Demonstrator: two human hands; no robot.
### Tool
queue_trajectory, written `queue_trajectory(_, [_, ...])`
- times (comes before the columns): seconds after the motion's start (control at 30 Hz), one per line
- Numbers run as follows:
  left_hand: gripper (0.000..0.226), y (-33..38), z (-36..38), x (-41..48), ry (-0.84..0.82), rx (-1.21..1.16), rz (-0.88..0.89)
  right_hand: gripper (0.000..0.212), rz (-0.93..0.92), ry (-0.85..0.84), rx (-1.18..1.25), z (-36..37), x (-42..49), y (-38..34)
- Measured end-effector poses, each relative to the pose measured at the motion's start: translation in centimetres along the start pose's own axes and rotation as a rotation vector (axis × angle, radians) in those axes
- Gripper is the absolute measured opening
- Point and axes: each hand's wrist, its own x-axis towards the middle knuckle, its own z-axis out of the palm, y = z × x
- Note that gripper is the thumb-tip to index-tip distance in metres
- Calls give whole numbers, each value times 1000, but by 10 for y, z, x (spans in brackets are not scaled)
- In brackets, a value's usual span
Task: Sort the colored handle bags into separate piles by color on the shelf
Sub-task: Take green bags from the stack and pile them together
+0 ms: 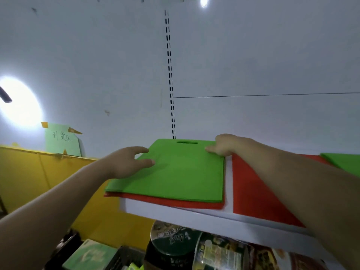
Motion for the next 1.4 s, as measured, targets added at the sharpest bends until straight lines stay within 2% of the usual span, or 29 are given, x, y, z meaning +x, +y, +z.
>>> queue_trajectory(0.13, [71, -7, 1, 26, -116, 31, 3, 64, -10, -58, -46, 2, 15, -1])
queue_trajectory(0.3, [86, -17, 5, 39, -219, 46, 8, 56, -41, 25, -143, 3, 19, -9])
queue_trajectory(0.37, [89, -19, 6, 40, -244, 5, 23, 49, -25, 86, -144, 4, 15, -11])
queue_trajectory(0.43, [82, -19, 8, 39, -240, -66, 59, 43, 20, 184, -99, 3, 8, -14])
queue_trajectory(0.5, [76, -21, 11, 37, -208, -94, 92, 38, 88, 305, -11, 1, -1, -19])
queue_trajectory(0.6, [79, -26, 10, 35, -176, -142, 128, 32, 160, 480, 164, -2, -17, -30])
queue_trajectory(0.73, [76, -36, 3, 33, -83, -365, 182, 27, 199, 731, 424, -9, -44, -46])
queue_trajectory(0.83, [70, -42, -3, 34, 29, -750, 252, 25, 218, 887, 565, -20, -71, -56])
queue_trajectory(0.9, [74, -44, -7, 28, 5, -1013, 294, 26, 242, 986, 624, -27, -92, -60])
queue_trajectory(0.97, [72, -43, -9, 20, -64, -1111, 348, 27, 270, 1071, 677, -32, -111, -62])
queue_trajectory(1.1, [56, -34, -7, 1, -54, -1073, 494, 40, 345, 1138, 789, -33, -142, -63])
queue_trajectory(1.2, [60, -22, -9, -12, -34, -1022, 579, 52, 362, 1149, 882, -33, -171, -63])
queue_trajectory(1.33, [74, -1, -5, -31, -68, -1033, 621, 52, 421, 1177, 757, -41, -223, -56])
queue_trajectory(1.4, [71, 12, 0, -40, -85, -1035, 644, 50, 446, 1215, 715, -48, -249, -48])
